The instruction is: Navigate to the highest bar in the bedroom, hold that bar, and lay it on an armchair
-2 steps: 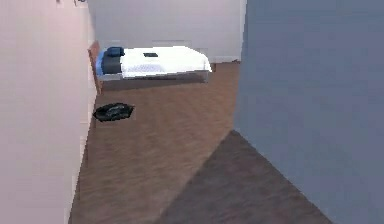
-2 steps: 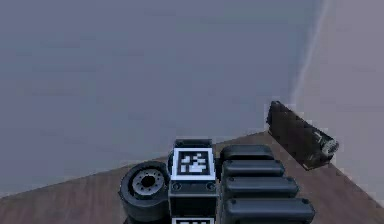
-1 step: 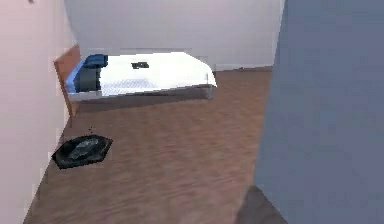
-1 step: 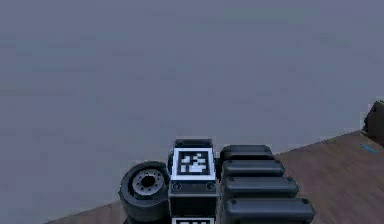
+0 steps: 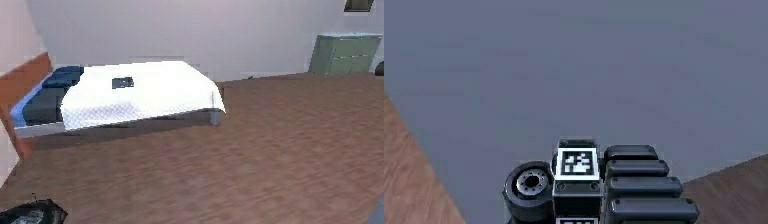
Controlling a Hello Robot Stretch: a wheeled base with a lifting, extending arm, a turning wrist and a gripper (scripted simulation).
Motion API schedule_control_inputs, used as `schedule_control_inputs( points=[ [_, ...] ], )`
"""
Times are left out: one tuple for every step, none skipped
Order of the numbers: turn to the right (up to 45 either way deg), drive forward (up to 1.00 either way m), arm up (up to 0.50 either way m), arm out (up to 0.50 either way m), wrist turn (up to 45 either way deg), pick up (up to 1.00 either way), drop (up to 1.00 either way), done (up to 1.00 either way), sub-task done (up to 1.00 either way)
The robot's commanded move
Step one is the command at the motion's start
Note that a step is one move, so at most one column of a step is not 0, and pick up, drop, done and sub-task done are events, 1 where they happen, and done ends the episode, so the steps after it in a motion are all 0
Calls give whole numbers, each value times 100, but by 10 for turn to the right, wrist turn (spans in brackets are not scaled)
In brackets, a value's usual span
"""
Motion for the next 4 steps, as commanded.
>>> schedule_control_inputs(
  points=[
    [0, 50, 0, 0, 0, 0, 0, 0, 0],
    [240, 0, 0, 0, 0, 0, 0, 0, 0],
    [30, 0, 0, 0, 0, 0, 0, 0, 0],
    [0, 70, 0, 0, 0, 0, 0, 0, 0]
  ],
)
